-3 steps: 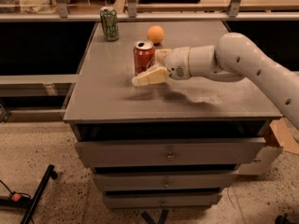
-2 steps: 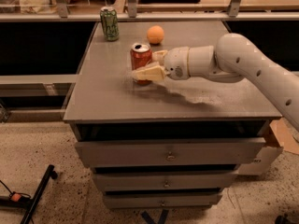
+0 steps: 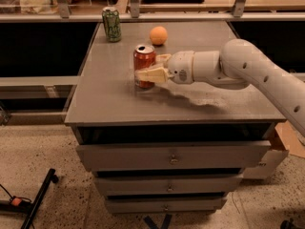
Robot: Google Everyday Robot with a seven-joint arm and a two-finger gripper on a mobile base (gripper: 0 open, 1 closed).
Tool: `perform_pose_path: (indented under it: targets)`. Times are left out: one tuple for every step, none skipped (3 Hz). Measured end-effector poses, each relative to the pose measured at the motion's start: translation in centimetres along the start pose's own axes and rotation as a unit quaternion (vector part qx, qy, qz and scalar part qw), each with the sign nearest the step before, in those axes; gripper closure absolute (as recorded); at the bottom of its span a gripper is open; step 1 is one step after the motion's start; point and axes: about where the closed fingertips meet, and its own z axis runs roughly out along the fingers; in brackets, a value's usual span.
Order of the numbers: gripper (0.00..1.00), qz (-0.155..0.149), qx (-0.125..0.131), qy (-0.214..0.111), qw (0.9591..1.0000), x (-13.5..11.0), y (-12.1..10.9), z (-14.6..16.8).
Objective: Knock coke can over
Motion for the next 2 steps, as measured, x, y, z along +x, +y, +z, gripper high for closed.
perform_pose_path:
  targets:
    - [1.0,0.013,0.013,0.012,0.9998,-0.4,-0.5,-1.0]
    - [1.0,-0.002,0.041,0.056,0.9976,-1.4,-1.1,-2.4]
